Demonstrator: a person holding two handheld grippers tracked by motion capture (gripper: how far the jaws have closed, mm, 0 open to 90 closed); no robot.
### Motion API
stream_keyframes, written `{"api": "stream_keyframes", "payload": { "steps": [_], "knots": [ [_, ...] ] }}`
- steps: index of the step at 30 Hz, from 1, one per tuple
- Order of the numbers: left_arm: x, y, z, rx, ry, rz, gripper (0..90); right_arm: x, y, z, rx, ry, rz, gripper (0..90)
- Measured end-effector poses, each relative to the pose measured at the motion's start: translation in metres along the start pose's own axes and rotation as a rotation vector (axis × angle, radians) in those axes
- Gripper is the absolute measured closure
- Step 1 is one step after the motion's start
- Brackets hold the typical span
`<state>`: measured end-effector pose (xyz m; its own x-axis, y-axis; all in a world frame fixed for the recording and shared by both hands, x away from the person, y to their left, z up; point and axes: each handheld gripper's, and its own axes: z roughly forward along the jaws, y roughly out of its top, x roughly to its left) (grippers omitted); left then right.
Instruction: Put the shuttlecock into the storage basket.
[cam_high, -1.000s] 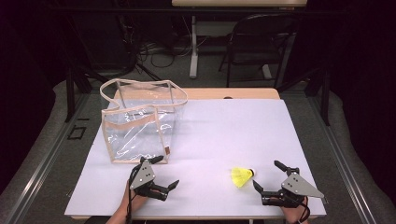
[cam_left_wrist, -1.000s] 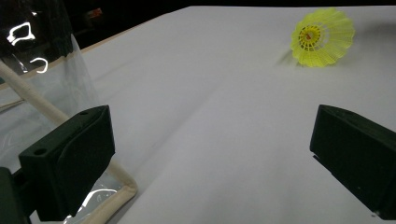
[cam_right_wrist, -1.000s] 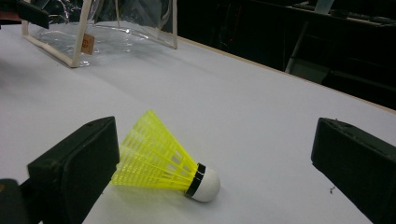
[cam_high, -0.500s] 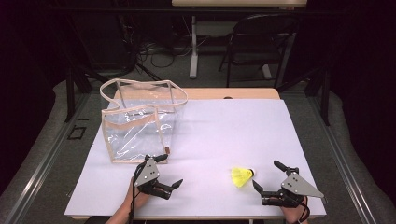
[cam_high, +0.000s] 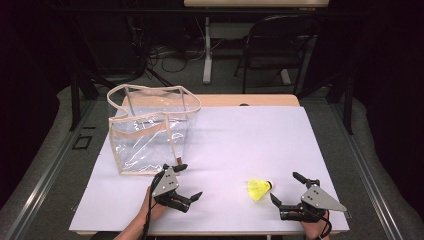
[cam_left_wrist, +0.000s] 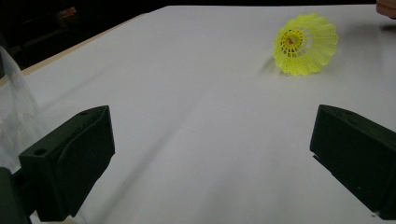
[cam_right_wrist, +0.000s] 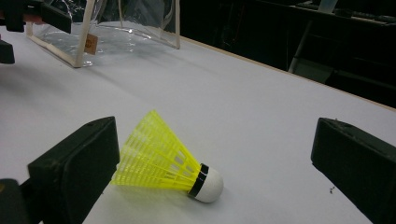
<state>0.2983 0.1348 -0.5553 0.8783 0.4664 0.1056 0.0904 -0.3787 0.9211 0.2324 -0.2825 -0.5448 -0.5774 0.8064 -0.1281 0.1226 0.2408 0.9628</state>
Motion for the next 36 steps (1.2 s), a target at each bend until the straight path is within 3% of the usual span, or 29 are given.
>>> {"api": "stream_keyframes", "payload": {
  "steps": [21,36],
  "knots": [
    [-0.001,0.011,0.020,0.019,-0.040,0.022,0.1,0.003,0.001,0.003,0.003,0.000,-0.005,0.7],
    [0.000,0.023,0.041,0.064,-0.084,0.027,0.0,0.002,0.001,0.003,0.003,0.000,-0.002,0.7]
  ]
}}
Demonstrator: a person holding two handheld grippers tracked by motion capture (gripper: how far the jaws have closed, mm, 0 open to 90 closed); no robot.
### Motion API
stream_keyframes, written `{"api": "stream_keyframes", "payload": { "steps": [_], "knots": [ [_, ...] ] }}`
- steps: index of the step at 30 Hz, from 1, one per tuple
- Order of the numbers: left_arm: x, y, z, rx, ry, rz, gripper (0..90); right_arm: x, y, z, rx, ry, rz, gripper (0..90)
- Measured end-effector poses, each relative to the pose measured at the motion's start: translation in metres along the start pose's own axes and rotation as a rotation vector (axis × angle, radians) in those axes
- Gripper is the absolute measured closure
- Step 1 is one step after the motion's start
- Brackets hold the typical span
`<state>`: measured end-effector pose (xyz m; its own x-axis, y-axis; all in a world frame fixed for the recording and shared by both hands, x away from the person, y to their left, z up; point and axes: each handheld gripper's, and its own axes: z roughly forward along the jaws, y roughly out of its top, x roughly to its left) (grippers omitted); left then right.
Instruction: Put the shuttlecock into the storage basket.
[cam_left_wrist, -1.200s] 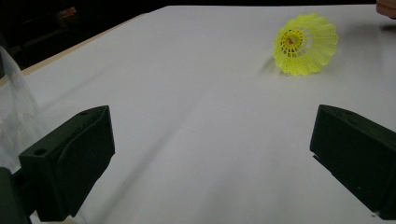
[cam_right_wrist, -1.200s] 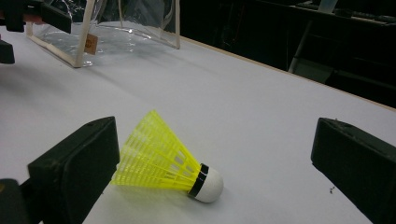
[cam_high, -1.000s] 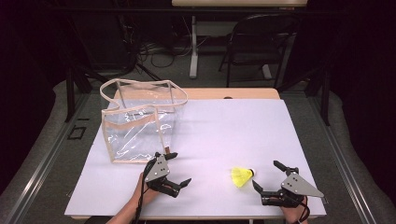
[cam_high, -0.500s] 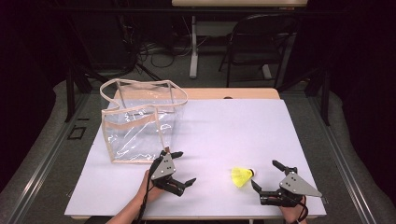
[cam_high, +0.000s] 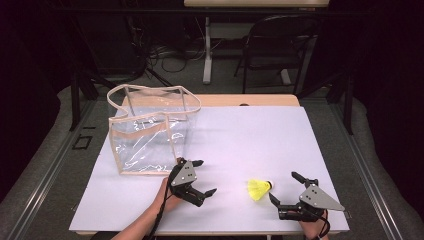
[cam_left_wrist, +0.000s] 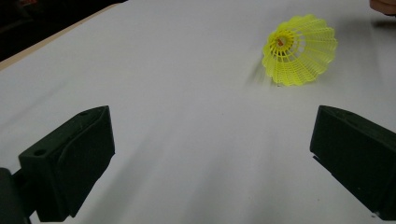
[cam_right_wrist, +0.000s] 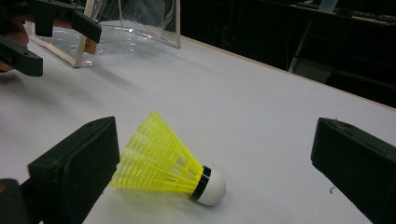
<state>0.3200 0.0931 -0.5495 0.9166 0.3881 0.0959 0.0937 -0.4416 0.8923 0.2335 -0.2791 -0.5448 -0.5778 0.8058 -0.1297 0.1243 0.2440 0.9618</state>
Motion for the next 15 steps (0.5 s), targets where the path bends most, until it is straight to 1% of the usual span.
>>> {"api": "stream_keyframes", "payload": {
  "steps": [6,15],
  "knots": [
    [0.000,0.007,0.008,0.004,-0.021,0.004,0.0,0.000,0.000,0.000,0.000,-0.001,-0.001,0.8],
    [-0.003,0.016,0.019,0.012,-0.046,0.026,0.0,0.000,0.000,0.000,0.002,0.000,-0.001,0.8]
  ]
}}
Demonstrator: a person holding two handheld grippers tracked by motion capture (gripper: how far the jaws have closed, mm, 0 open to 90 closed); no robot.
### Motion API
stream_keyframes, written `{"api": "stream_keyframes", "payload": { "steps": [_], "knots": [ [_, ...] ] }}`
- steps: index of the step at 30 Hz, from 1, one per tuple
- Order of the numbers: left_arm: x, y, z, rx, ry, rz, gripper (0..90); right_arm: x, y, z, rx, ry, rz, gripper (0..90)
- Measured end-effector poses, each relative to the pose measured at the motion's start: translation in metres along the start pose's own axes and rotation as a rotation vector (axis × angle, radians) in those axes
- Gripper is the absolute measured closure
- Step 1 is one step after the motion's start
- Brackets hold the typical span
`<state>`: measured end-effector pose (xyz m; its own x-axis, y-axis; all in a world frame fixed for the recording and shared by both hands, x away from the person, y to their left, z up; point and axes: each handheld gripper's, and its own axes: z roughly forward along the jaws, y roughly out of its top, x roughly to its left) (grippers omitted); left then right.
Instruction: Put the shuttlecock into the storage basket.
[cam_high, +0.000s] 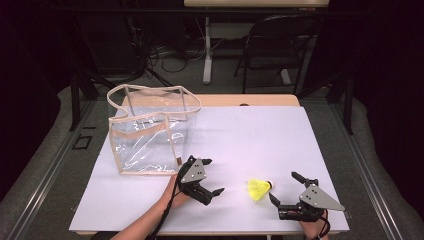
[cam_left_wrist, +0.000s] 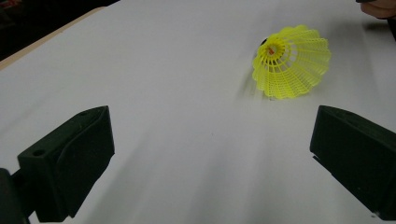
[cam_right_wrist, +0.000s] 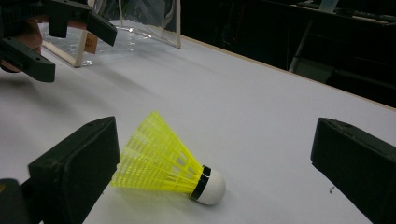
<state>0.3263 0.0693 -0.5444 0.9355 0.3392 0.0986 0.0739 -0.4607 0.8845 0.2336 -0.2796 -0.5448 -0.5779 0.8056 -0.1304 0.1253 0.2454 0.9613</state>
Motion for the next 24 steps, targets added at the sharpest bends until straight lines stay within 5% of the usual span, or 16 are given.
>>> {"api": "stream_keyframes", "payload": {
  "steps": [24],
  "knots": [
    [-0.004,0.020,0.034,0.041,-0.079,0.041,0.0,0.000,0.000,0.000,0.001,0.002,0.002,0.9]
  ]
}}
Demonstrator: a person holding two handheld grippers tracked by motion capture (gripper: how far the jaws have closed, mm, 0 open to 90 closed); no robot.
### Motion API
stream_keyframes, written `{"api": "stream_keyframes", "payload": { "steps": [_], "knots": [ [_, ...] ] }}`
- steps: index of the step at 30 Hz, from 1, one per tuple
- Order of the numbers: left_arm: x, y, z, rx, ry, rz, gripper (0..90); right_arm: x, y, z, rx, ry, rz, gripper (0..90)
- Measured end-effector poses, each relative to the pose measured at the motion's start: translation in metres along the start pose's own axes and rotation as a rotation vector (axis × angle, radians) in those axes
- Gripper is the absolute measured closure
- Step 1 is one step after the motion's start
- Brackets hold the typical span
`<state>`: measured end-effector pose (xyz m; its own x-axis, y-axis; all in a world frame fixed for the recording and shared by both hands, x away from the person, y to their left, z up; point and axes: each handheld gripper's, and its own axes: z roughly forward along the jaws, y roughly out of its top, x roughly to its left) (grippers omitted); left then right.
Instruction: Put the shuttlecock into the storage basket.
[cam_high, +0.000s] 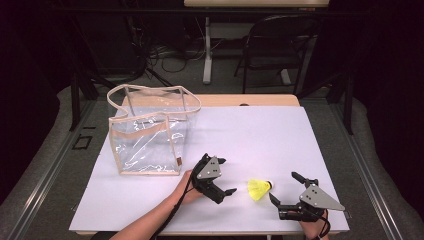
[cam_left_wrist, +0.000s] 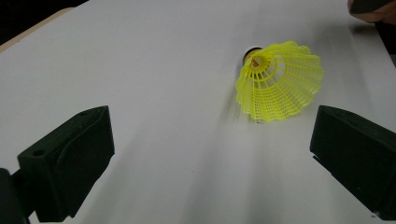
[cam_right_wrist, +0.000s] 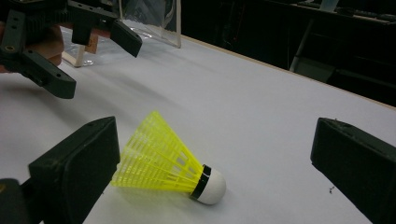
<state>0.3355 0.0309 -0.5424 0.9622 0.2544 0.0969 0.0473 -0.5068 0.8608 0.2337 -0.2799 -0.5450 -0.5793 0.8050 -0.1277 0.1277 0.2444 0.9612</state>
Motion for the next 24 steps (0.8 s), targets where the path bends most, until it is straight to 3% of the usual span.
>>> {"api": "stream_keyframes", "payload": {
  "steps": [9,18,24],
  "knots": [
    [0.001,0.008,0.013,0.011,-0.032,-0.004,0.2,0.000,0.000,0.000,-0.001,0.000,0.003,0.9],
    [0.003,0.014,0.028,0.054,-0.071,-0.003,4.1,-0.001,-0.001,0.000,0.004,-0.001,0.011,0.9],
    [0.003,0.020,0.035,0.077,-0.086,0.004,15.7,0.000,0.000,0.000,0.006,0.000,0.008,0.9]
  ]
}}
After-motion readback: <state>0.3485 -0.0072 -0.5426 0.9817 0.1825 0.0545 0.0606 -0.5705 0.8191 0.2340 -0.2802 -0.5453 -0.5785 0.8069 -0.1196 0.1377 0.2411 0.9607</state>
